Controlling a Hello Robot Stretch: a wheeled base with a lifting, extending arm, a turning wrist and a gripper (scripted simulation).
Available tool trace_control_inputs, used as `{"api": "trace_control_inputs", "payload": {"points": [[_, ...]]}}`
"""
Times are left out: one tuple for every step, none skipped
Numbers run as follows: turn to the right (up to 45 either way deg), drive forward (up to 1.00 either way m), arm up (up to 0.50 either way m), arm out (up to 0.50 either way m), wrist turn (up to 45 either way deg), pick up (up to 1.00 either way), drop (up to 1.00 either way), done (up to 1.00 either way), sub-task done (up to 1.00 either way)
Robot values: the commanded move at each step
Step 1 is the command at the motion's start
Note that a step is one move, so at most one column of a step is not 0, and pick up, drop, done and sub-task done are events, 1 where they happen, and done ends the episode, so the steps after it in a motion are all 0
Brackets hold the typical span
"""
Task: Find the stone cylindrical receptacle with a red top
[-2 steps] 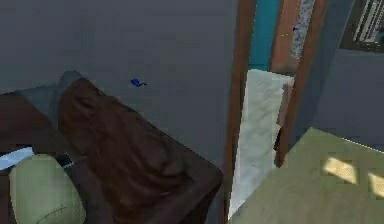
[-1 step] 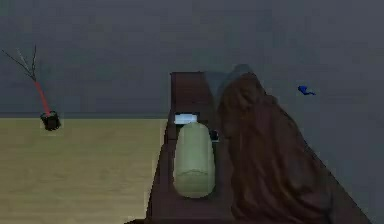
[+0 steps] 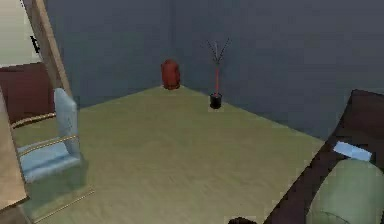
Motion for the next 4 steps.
{"api": "trace_control_inputs", "payload": {"points": [[-15.0,0.00,0.00,0.00,0.0,0.00,0.00,0.00,0.00],[0.0,0.30,0.00,0.00,0.0,0.00,0.00,0.00,0.00],[0.0,1.00,0.00,0.00,0.0,0.00,0.00,0.00,0.00],[-12.0,0.00,0.00,0.00,0.0,0.00,0.00,0.00,0.00]]}}
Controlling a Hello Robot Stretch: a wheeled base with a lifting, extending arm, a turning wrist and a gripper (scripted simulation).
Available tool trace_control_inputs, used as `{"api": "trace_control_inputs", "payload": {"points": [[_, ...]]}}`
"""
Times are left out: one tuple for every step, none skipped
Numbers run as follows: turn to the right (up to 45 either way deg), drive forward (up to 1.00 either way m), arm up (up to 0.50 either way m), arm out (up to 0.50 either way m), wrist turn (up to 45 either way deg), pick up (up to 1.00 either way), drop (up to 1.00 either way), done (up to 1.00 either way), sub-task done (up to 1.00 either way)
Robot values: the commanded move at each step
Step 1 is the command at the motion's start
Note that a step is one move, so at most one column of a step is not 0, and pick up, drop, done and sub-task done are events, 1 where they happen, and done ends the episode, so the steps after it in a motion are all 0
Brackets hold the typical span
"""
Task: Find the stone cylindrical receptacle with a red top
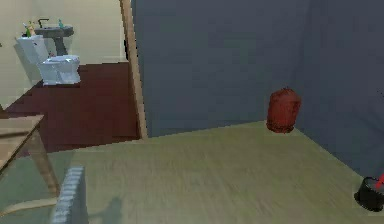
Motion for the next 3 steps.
{"api": "trace_control_inputs", "payload": {"points": [[0.0,0.20,0.00,0.00,0.0,0.00,0.00,0.00,0.00],[-6.0,0.00,0.00,0.00,0.0,0.00,0.00,0.00,0.00],[0.0,0.80,0.00,0.00,0.0,0.00,0.00,0.00,0.00]]}}
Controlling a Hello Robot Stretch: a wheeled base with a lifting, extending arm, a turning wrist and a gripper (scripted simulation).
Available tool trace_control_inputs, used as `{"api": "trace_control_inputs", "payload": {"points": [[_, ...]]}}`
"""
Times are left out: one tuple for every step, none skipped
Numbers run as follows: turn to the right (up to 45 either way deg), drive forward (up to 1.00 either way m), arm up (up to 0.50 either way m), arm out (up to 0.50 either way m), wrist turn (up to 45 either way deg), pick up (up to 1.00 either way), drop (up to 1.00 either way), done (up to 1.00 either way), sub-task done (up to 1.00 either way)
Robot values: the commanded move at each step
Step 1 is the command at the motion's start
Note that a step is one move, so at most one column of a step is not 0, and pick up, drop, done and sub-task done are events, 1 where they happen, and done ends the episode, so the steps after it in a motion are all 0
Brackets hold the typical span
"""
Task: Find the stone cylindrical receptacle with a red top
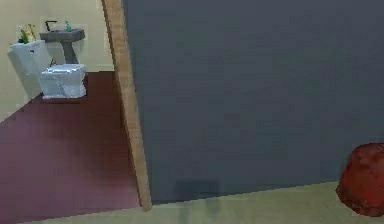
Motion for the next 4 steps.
{"api": "trace_control_inputs", "payload": {"points": [[-45.0,0.00,0.00,0.00,0.0,0.00,0.00,0.00,0.00],[0.0,1.00,0.00,0.00,0.0,0.00,0.00,0.00,0.00],[-3.0,0.00,0.00,0.00,0.0,0.00,0.00,0.00,0.00],[0.0,0.25,0.00,0.00,0.0,0.00,0.00,0.00,0.00]]}}
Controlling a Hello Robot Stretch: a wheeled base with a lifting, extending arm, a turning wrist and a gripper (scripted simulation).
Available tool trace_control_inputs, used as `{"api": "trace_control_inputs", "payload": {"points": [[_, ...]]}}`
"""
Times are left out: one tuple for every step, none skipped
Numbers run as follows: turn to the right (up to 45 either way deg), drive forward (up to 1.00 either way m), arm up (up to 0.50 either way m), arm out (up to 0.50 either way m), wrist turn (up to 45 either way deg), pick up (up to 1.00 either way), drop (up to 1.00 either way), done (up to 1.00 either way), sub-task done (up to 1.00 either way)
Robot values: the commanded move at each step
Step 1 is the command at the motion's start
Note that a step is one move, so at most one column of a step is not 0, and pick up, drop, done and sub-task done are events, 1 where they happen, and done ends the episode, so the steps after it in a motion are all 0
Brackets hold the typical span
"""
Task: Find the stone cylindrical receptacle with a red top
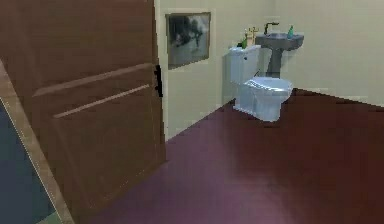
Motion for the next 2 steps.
{"api": "trace_control_inputs", "payload": {"points": [[45.0,0.00,0.00,0.00,0.0,0.00,0.00,0.00,0.00],[0.0,1.00,0.00,0.00,0.0,0.00,0.00,0.00,0.00]]}}
